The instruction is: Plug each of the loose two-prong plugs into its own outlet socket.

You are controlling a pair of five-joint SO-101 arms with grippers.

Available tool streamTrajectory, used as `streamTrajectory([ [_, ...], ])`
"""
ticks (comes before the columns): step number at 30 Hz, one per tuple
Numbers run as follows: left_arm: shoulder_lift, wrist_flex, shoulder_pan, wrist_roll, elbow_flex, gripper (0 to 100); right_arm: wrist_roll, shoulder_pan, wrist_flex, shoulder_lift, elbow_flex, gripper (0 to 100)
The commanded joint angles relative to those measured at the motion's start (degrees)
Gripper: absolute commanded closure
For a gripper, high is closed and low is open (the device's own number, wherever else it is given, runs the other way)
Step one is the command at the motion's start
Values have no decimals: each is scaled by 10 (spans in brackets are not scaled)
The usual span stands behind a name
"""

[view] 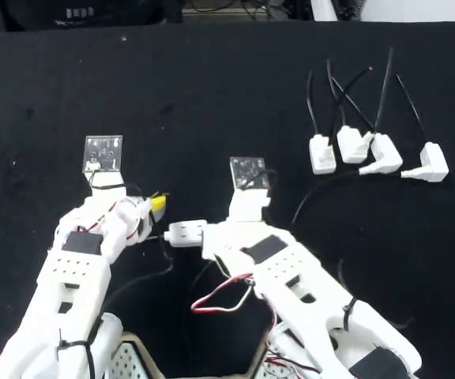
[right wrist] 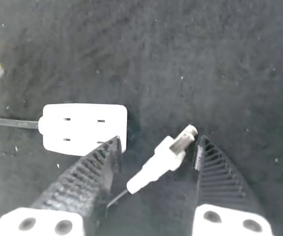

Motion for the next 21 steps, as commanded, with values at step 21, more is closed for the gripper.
streamTrajectory([
  [21,-196,80,-1,1,31,775,75,47,183,303,-247,985],
])
